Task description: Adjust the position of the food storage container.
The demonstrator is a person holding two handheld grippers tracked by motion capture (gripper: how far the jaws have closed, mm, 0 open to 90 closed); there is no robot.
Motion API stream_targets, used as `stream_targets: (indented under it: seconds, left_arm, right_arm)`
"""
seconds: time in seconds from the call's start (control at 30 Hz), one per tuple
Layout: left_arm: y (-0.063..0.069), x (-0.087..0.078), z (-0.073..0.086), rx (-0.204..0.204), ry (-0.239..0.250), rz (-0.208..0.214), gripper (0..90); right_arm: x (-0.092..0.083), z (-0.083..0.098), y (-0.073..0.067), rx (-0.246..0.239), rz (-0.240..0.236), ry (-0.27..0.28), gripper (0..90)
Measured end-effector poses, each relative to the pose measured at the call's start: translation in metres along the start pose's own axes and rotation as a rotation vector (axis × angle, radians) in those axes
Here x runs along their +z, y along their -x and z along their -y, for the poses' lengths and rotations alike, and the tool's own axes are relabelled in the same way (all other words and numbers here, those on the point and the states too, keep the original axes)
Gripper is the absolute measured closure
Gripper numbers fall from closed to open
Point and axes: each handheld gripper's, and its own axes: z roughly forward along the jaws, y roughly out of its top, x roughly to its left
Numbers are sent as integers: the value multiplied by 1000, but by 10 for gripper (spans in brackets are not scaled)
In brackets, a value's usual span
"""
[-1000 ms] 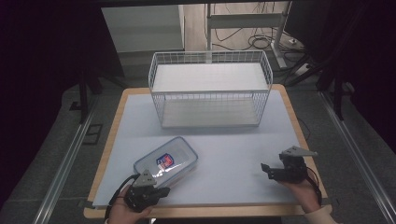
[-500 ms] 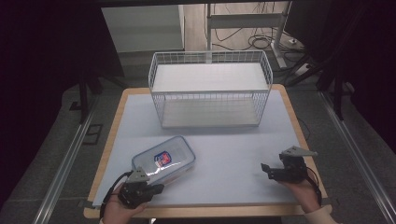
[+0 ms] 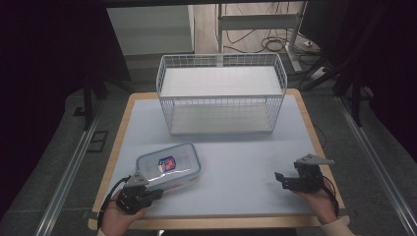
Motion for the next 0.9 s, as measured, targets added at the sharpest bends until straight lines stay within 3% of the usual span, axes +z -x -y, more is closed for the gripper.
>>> stream_targets:
  seconds: [0.07,0.47,0.73,0.83,0.9]
  left_arm:
    - [-4,0,-1,-1,0,-24,900]
    - [-28,-1,-1,-69,17,-38,900]
    - [-25,-9,1,-68,42,-30,900]
    - [-21,-19,2,-67,62,-4,900]
    - [-17,-33,0,-53,95,-7,900]
  right_arm:
    - [0,0,0,0,1,-1,139]
    - [0,0,0,1,-2,-5,139]
    - [1,0,0,1,-2,-5,140]
    - [0,0,1,2,0,-3,140]
    - [-1,0,1,2,2,-1,141]
